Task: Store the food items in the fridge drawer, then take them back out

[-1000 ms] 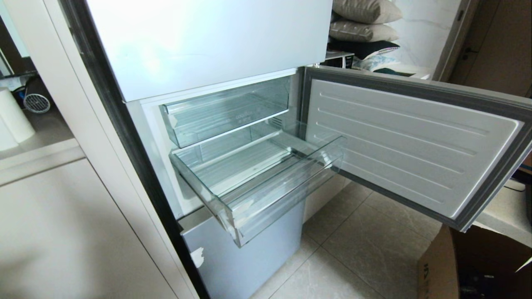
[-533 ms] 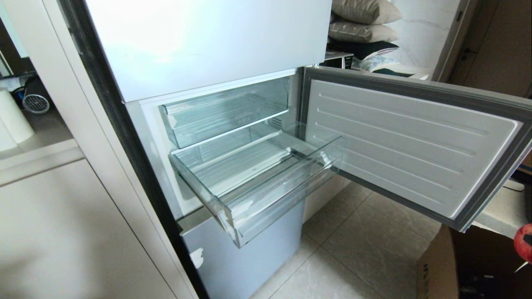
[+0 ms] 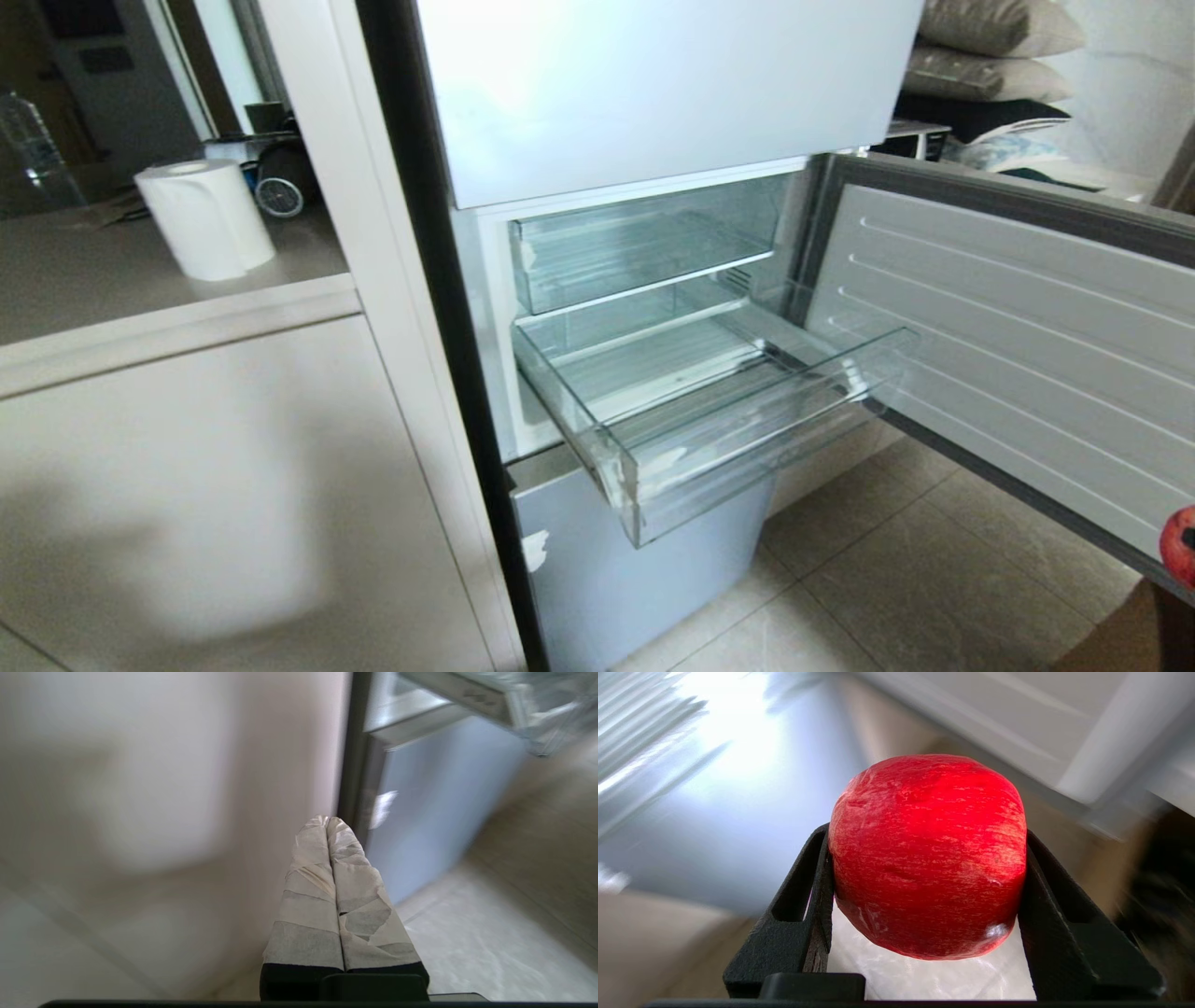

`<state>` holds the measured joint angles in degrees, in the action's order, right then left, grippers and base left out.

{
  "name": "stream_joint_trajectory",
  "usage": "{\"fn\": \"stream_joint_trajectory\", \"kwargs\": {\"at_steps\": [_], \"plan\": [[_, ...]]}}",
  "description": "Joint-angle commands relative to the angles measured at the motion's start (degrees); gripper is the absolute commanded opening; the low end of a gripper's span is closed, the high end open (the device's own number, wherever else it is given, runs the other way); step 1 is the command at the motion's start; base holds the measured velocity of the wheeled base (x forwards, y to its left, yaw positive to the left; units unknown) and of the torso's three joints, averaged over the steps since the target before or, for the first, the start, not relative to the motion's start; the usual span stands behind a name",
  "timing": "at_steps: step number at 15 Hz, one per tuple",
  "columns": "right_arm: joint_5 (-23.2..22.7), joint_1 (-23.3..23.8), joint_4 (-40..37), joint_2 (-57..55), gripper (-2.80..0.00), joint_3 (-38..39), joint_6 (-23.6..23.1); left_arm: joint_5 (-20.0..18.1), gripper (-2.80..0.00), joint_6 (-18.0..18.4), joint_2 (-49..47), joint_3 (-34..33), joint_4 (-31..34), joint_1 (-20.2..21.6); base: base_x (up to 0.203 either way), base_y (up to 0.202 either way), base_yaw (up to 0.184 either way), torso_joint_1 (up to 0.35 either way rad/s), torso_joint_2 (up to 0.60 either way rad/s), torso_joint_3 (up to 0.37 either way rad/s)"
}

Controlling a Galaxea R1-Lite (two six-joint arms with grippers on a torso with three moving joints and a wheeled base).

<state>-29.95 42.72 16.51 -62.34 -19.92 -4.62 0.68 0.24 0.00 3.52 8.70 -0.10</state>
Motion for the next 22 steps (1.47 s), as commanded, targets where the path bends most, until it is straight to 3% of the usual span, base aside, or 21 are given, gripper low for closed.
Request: {"fn": "stream_joint_trajectory", "kwargs": {"at_steps": [1, 7, 9, 11, 16, 22], "plan": [[-0.2, 0.0, 0.1, -0.1, -2.80, -0.1, 0.0, 0.0, -2.80, 0.0, 0.1, 0.0, 0.1, 0.0, 0.002, -0.005, 0.173, 0.000, 0.00, 0.000], [-2.3, -2.1, 0.2, -0.2, -2.80, -1.9, 0.1, 0.0, -2.80, 0.0, 0.1, 0.0, 0.1, 0.0, 0.003, -0.007, 0.174, 0.003, 0.00, 0.004], [-6.7, -5.7, 0.2, -1.0, -2.80, -4.7, 0.1, 0.0, -2.80, 0.0, 0.1, 0.0, 0.1, 0.0, 0.001, -0.006, 0.119, 0.003, 0.00, 0.000], [-7.1, -12.5, 0.3, -3.5, -2.80, -8.8, 1.2, 0.0, -2.80, 0.0, 0.1, 0.0, 0.1, 0.0, 0.003, -0.002, 0.031, 0.001, 0.00, 0.001], [2.5, -26.1, -0.3, -12.0, -2.80, -21.0, 2.8, 0.0, -2.80, 0.0, 0.1, 0.0, 0.1, 0.0, 0.000, 0.000, 0.000, 0.000, 0.00, 0.000], [10.9, -34.4, -2.8, -27.4, -2.80, -31.4, 2.9, 0.0, -2.80, 0.0, 0.1, 0.0, 0.1, 0.0, 0.000, 0.000, 0.000, 0.000, 0.00, 0.000]]}}
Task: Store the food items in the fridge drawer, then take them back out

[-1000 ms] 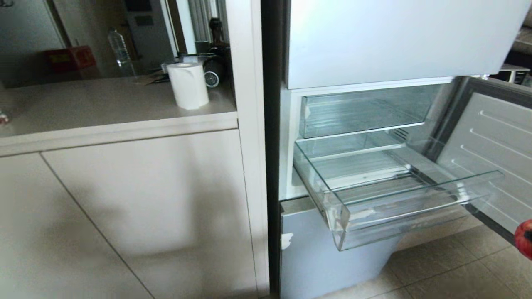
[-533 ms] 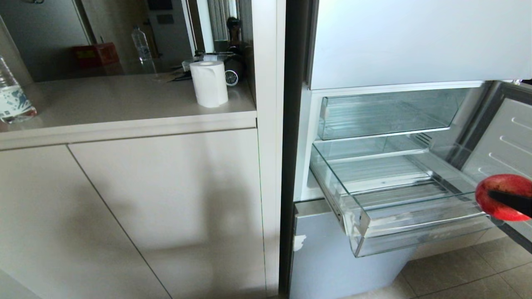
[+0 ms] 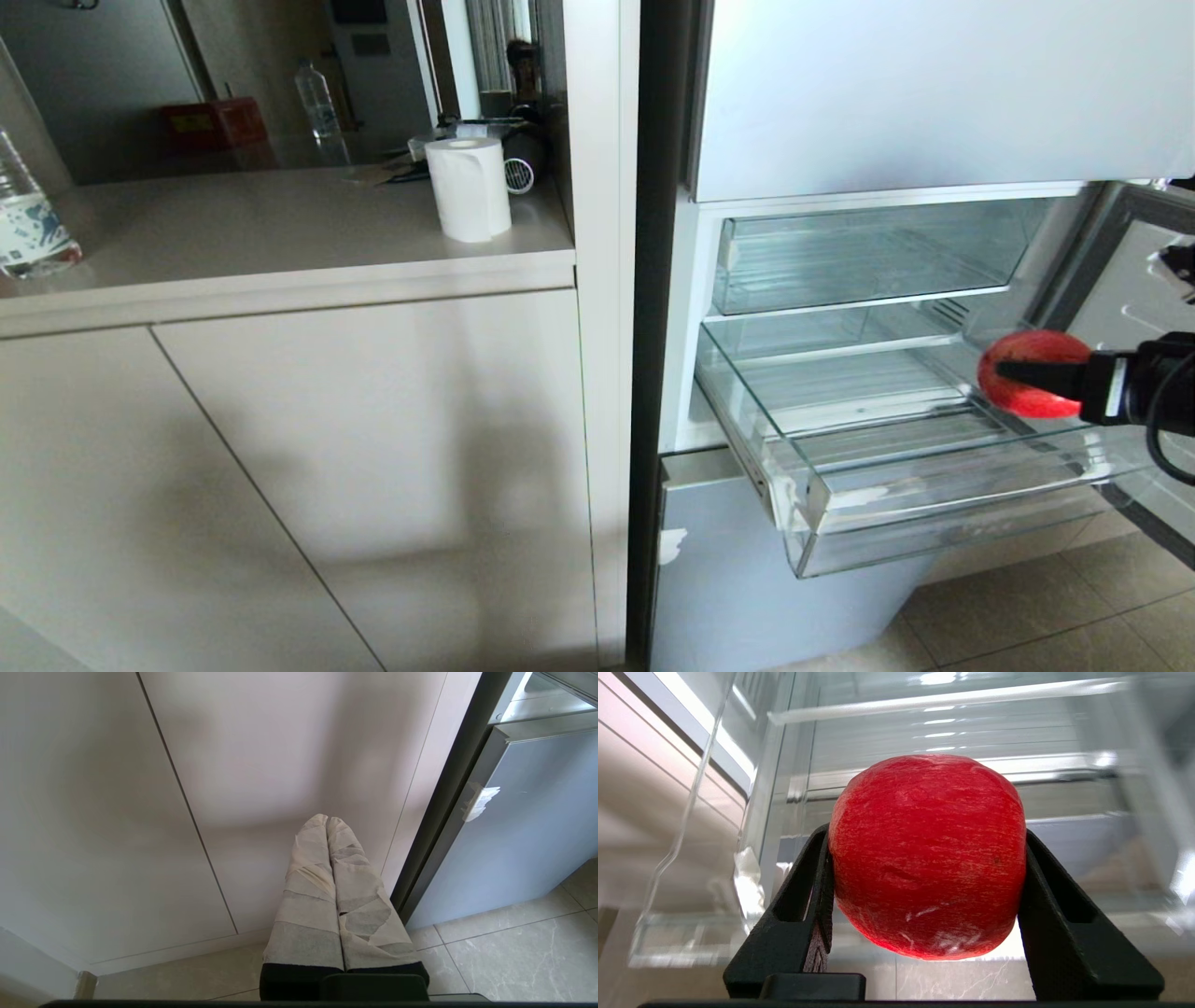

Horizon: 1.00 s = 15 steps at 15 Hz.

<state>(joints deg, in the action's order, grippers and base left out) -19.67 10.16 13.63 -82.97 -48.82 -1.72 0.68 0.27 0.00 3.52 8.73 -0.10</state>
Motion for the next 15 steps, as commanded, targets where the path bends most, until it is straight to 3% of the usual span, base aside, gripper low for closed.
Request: {"fn": "stream_joint_trajectory", "kwargs": {"at_steps": [1, 5, 11, 15], "plan": [[1.7, -2.8, 0.1, -9.6, -2.80, -4.3, 0.0, 0.0, -2.80, 0.0, 0.1, 0.0, 0.1, 0.0, 0.000, 0.000, 0.000, 0.000, 0.00, 0.000], [3.7, -6.3, -0.1, -20.0, -2.80, -14.3, 1.3, 0.0, -2.80, 0.0, 0.1, 0.0, 0.1, 0.0, 0.000, 0.000, 0.000, 0.000, 0.00, 0.000], [12.4, -11.7, -8.0, -29.8, -2.80, -26.8, 1.1, 0.0, -2.80, 0.0, 0.1, 0.0, 0.1, 0.0, 0.000, 0.000, 0.000, 0.000, 0.00, 0.000], [15.2, -13.4, -11.5, -33.8, -2.80, -30.4, 0.9, 0.0, -2.80, 0.0, 0.1, 0.0, 0.1, 0.0, 0.000, 0.000, 0.000, 0.000, 0.00, 0.000]]}}
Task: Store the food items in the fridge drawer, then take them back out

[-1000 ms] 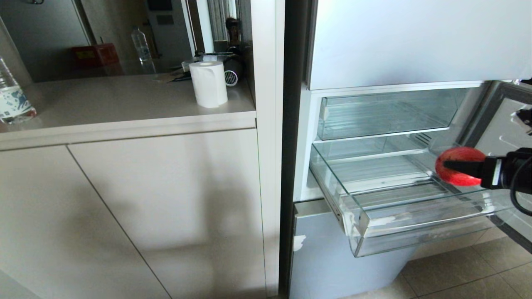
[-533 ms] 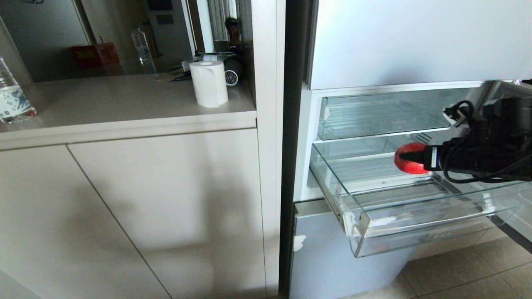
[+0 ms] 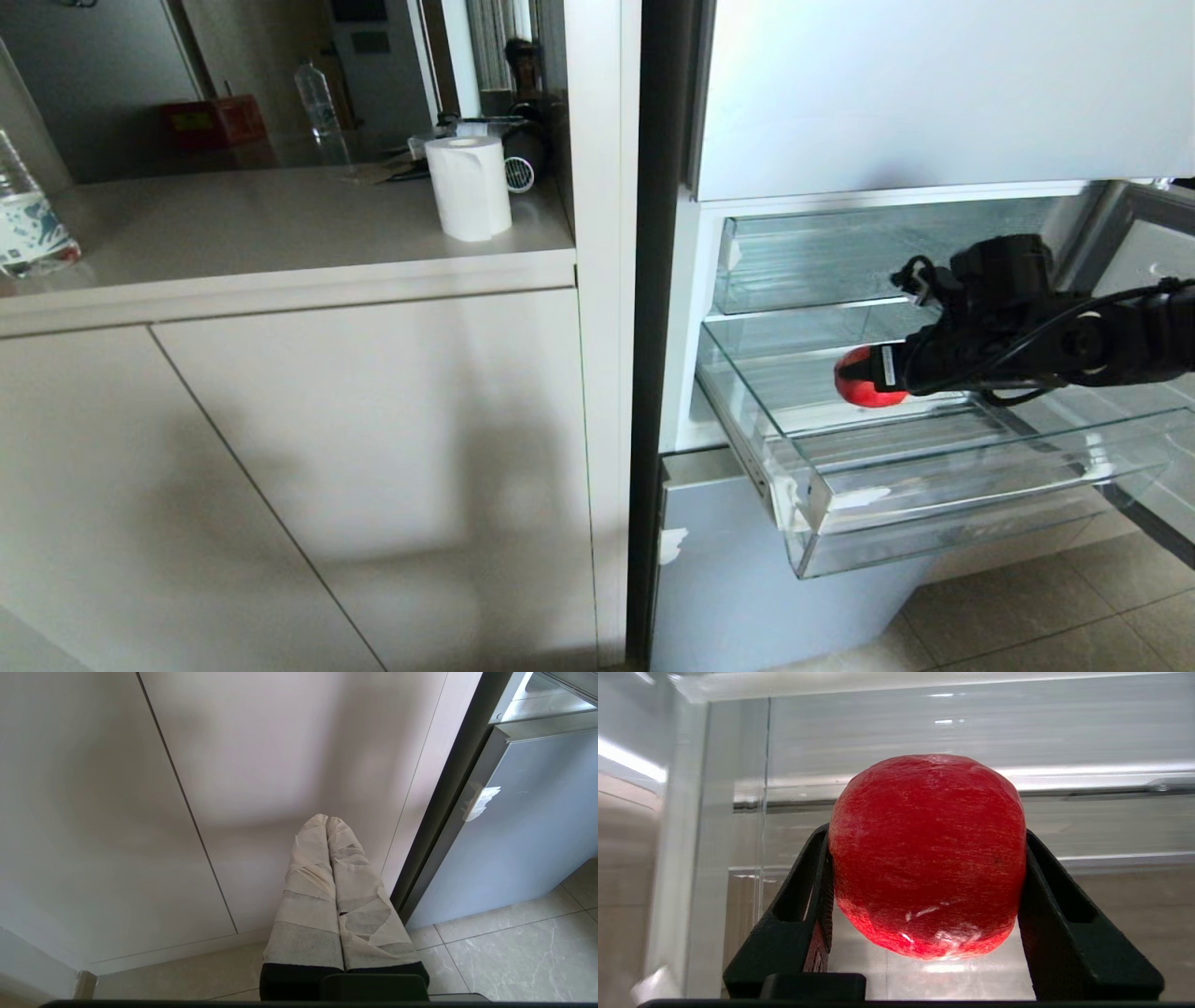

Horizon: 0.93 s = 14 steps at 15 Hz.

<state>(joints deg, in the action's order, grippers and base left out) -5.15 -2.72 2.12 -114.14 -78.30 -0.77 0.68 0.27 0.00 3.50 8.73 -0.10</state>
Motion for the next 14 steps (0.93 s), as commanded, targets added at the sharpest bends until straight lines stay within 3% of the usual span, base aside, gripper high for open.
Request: {"fn": "stream_joint_trajectory", "kwargs": {"at_steps": [1, 7, 14], "plan": [[1.2, -0.7, 0.0, -3.5, -2.80, -1.0, -0.1, 0.0, -2.80, 0.0, 0.1, 0.0, 0.1, 0.0, 0.000, 0.000, 0.000, 0.000, 0.00, 0.000], [1.5, -0.9, 0.1, -4.7, -2.80, -1.5, 1.1, 0.0, -2.80, 0.0, 0.1, 0.0, 0.1, 0.0, 0.000, 0.000, 0.000, 0.000, 0.00, 0.000], [1.5, -0.8, -0.1, 2.0, -2.80, 0.1, 1.7, 0.0, -2.80, 0.0, 0.1, 0.0, 0.1, 0.0, 0.000, 0.000, 0.000, 0.000, 0.00, 0.000]]}}
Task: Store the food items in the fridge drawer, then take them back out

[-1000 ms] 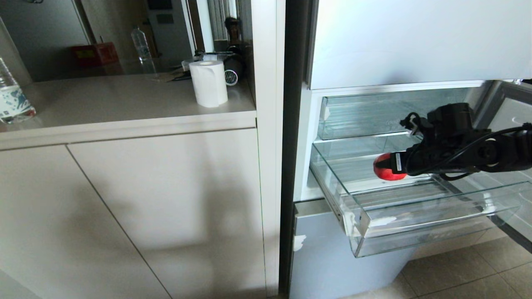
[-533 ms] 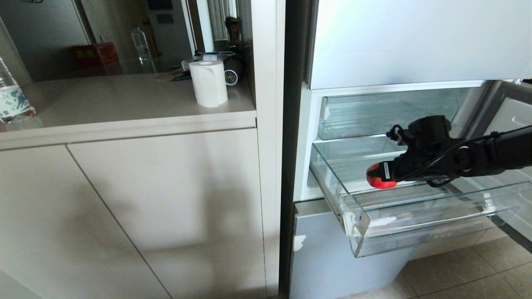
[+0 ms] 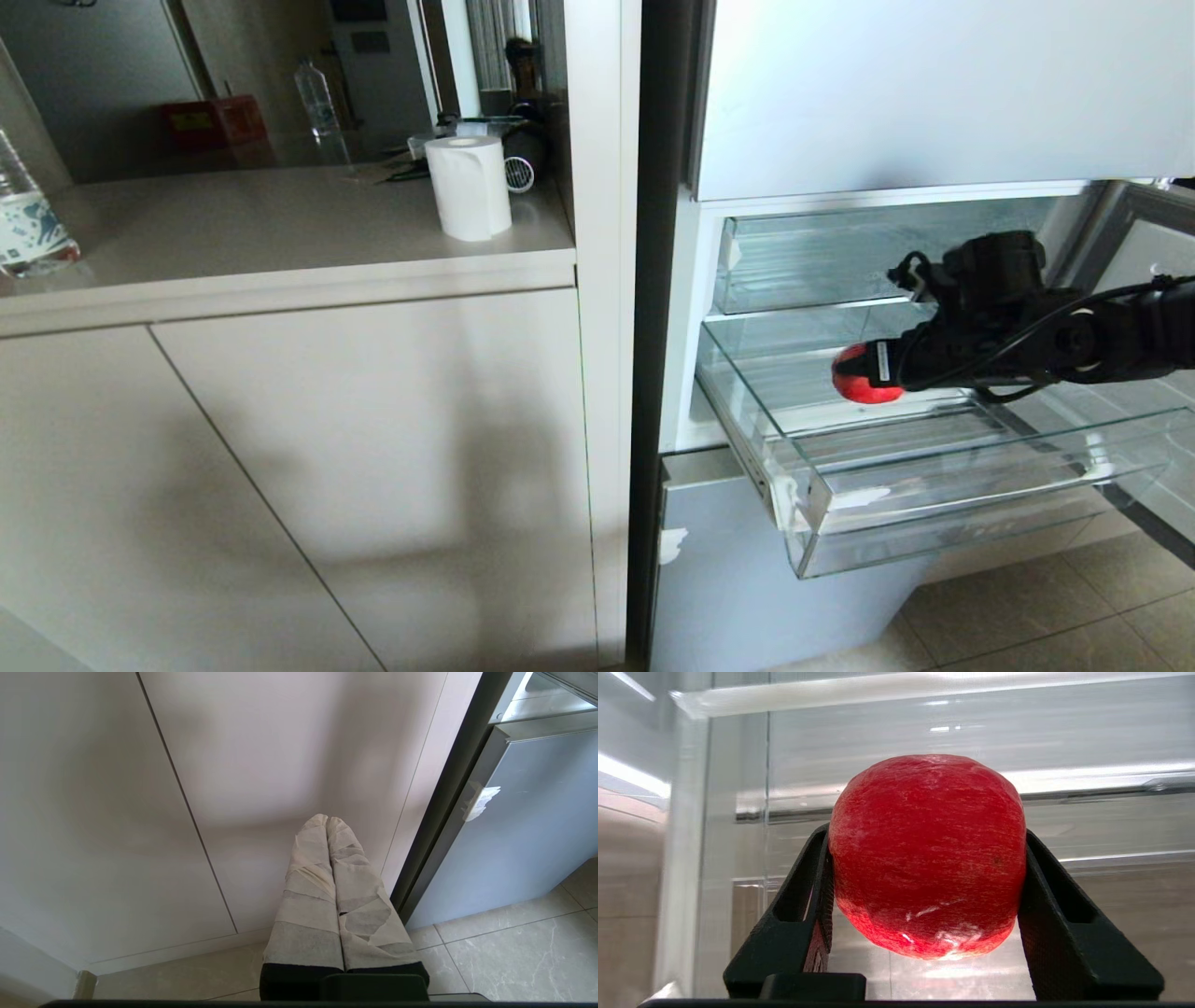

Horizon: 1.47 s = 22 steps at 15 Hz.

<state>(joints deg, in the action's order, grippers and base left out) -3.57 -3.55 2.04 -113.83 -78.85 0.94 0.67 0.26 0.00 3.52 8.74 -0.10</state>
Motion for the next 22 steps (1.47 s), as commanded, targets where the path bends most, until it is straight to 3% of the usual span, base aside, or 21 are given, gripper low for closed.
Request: {"fn": "stream_joint_trajectory", "kwargs": {"at_steps": [1, 2, 3, 8, 11, 12, 15, 18, 21, 22], "plan": [[0.0, 0.0, 0.0, 1.5, -2.80, 1.3, 0.0, 0.0, -2.80, 0.0, 0.1, 0.0, 0.1, 0.0, 0.000, 0.000, 0.000, 0.000, 0.00, 0.000], [-0.1, 0.0, 0.0, 1.4, -2.80, 2.2, -0.3, 0.0, -2.80, 0.0, 0.1, 0.0, 0.1, 0.0, 0.000, 0.000, 0.000, 0.000, 0.00, 0.000], [-0.1, 0.0, 0.0, 1.0, 0.00, 2.4, -0.3, 0.0, -2.80, 0.0, 0.1, 0.0, 0.1, 0.0, 0.000, 0.000, 0.000, 0.000, 0.00, 0.000], [0.2, -0.1, 0.7, -2.7, 0.00, 1.6, 1.1, 0.0, -2.80, 0.0, 0.1, 0.0, 0.1, 0.0, 0.000, 0.000, 0.000, 0.000, 0.00, 0.000], [0.3, 0.2, 0.7, 2.1, 0.00, 2.3, 1.3, 0.0, -2.80, 0.0, 0.1, 0.0, 0.1, 0.0, 0.000, 0.000, 0.000, 0.000, 0.00, 0.000], [0.3, 0.3, 0.6, 5.4, -2.80, 3.2, 1.6, 0.0, -2.80, 0.0, 0.1, 0.0, 0.1, 0.0, 0.000, 0.000, 0.000, 0.000, 0.00, 0.000], [1.1, 2.1, 0.6, 18.1, -2.80, 8.2, 2.4, 0.0, -2.80, 0.0, 0.1, 0.0, 0.1, 0.0, 0.000, 0.000, 0.000, 0.000, 0.00, 0.000], [1.7, 6.8, 0.7, 33.2, -2.80, 20.8, 2.2, 0.0, -2.80, 0.0, 0.1, 0.0, 0.1, 0.0, 0.000, 0.000, 0.000, 0.000, 0.00, 0.000], [1.8, 15.1, 0.9, 49.5, -2.80, 35.1, 2.0, 0.0, -2.80, 0.0, 0.1, 0.0, 0.1, 0.0, 0.000, 0.000, 0.000, 0.000, 0.00, 0.000], [1.9, 20.4, 1.3, 54.0, -2.80, 40.7, 1.9, 0.0, -2.80, 0.0, 0.1, 0.0, 0.1, 0.0, 0.000, 0.000, 0.000, 0.000, 0.00, 0.000]]}}
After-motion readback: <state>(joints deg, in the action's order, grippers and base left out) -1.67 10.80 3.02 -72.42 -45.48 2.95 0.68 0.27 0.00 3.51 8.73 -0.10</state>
